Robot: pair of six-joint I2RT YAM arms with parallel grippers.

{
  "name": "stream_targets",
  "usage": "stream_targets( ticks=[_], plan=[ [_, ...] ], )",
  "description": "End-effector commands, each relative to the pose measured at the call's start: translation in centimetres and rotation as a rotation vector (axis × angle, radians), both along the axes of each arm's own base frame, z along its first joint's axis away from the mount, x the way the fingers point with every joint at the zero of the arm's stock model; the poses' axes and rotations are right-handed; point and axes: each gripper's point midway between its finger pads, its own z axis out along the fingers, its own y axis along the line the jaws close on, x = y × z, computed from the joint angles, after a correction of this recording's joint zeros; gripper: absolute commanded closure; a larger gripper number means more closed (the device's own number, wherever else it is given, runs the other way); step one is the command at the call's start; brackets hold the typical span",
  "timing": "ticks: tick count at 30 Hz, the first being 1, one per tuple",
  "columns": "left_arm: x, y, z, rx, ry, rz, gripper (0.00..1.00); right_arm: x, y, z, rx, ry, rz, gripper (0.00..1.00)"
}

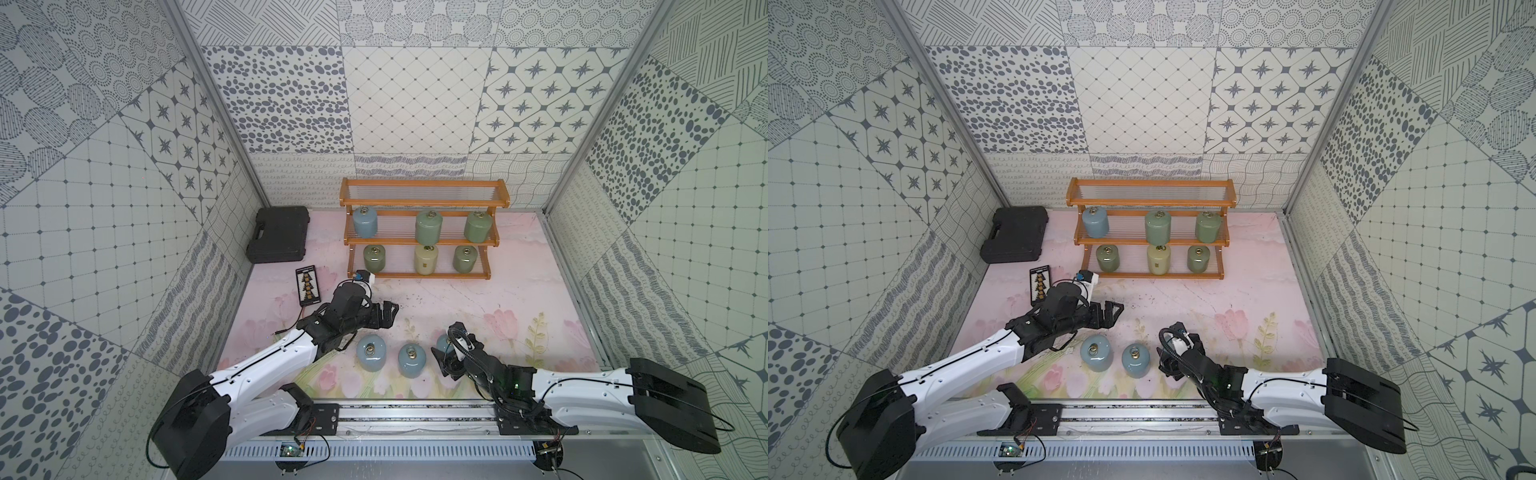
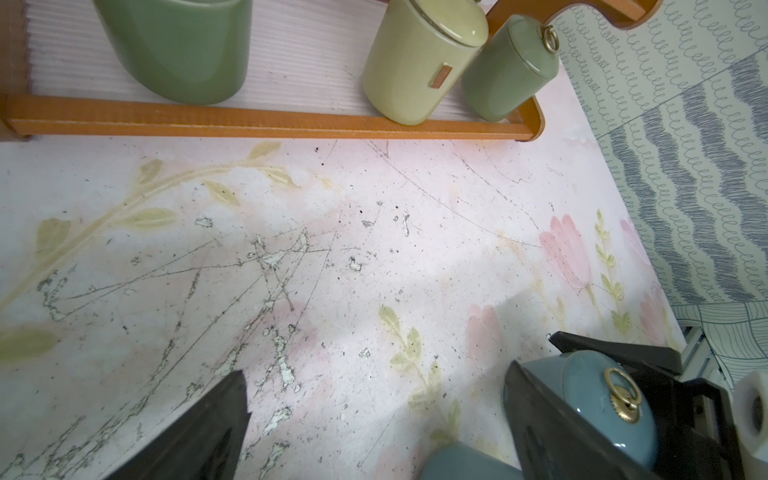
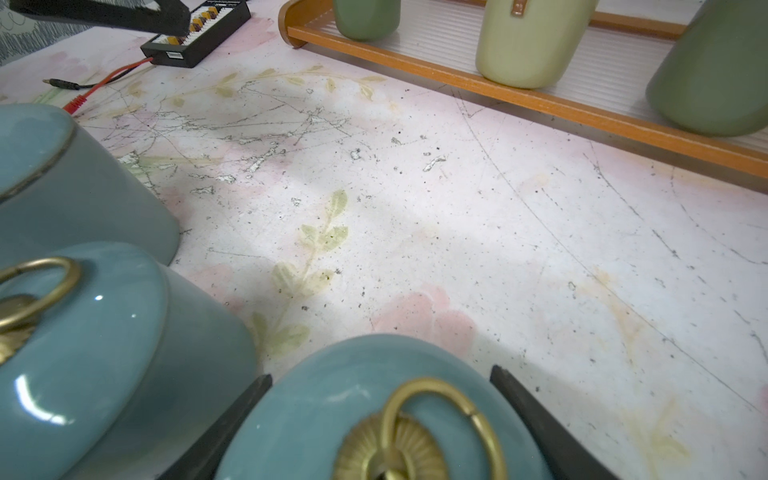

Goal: Remove the tea canisters from the shelf
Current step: Place the tea canister at the center of the board.

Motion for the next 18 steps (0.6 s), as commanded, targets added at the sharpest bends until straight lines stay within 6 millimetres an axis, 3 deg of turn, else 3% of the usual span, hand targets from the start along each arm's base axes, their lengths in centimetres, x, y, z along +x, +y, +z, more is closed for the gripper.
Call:
stream_targets(
  ticks=[1,18],
  plan=[
    [-0.05,0.38,-0.18,0.003,0.004,0.016,0.00,0.44,0.29,1.84,0.098,-0.033,-0.038,0.17],
    [-0.42,0.94,-0.27,0.013,0.003,0.026,0.00,0.27,-0.01,2.25,0.107,-0.019,-0.059,0.06]
  ],
)
